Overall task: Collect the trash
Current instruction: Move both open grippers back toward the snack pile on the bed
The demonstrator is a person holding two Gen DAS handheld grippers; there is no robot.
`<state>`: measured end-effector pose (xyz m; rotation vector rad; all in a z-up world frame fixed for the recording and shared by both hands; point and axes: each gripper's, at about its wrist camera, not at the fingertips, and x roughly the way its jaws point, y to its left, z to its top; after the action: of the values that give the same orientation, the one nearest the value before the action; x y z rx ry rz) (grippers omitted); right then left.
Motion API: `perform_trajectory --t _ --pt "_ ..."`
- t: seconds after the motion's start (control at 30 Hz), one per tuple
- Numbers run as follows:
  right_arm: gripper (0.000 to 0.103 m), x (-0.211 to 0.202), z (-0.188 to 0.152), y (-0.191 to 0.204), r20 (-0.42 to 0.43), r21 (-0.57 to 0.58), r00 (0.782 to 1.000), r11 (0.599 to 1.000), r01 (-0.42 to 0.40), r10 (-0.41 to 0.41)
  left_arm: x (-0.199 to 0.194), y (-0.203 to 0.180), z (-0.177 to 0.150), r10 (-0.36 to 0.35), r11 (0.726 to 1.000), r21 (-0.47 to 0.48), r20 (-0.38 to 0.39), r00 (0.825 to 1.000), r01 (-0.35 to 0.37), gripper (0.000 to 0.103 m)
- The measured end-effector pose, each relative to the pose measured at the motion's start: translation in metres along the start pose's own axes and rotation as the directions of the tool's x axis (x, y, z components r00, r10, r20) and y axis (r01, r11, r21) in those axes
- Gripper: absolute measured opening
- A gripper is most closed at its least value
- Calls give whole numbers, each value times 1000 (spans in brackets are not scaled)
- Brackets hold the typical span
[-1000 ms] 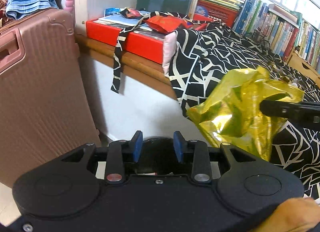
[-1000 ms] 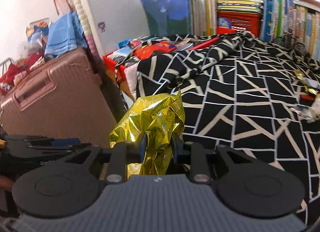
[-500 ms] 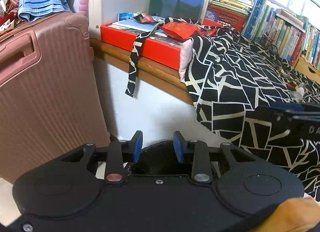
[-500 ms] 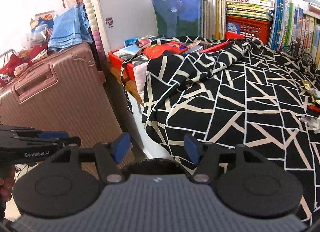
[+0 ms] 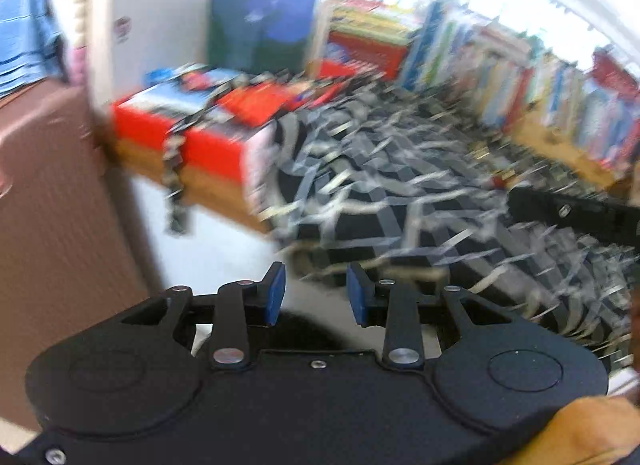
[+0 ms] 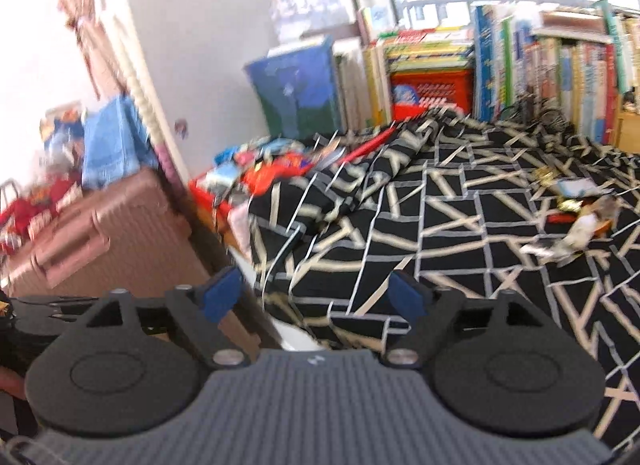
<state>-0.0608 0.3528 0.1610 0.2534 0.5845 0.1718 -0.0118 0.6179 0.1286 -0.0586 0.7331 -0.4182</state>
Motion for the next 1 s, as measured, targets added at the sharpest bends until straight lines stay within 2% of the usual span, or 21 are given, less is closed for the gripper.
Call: perform_trajectory --t 0.13,0.2,0.33,0.4,0.5,0.57,0.7,0.77,0.9,1.0 --pt "93 -26 24 -16 33 59 999 998 3 -5 -12 -28 37 -88 995 56 47 995 86 32" --pt "103 -38 37 -23 43 81 999 997 -7 3 -20 -45 58 -115 991 74 69 991 110 32" --pt "103 -70 70 -37 87 81 995 996 -47 40 -32 -80 100 -174 978 129 87 981 162 32" --pt "103 -86 92 -47 115 99 992 994 -54 42 -40 -97 120 -230 963 165 96 968 212 30" --pt "103 -108 126 -66 171 122 982 988 -97 75 -49 -120 154 -328 934 181 103 939 307 29" --pt "103 -119 149 -81 207 135 975 984 -115 86 -54 -138 179 -364 919 208 123 923 334 29" --pt "103 -139 193 -114 293 137 952 981 -139 94 -60 -174 219 -381 908 268 208 901 322 29" --pt "103 -144 210 -129 315 105 946 988 -110 72 -54 -193 236 -379 909 277 240 894 311 29" --pt "103 -138 232 -157 336 39 942 999 2 -15 -27 -234 259 -358 914 298 267 895 276 30" --pt "103 -126 239 -182 312 2 948 998 68 -65 6 -265 266 -346 912 320 258 902 258 32"
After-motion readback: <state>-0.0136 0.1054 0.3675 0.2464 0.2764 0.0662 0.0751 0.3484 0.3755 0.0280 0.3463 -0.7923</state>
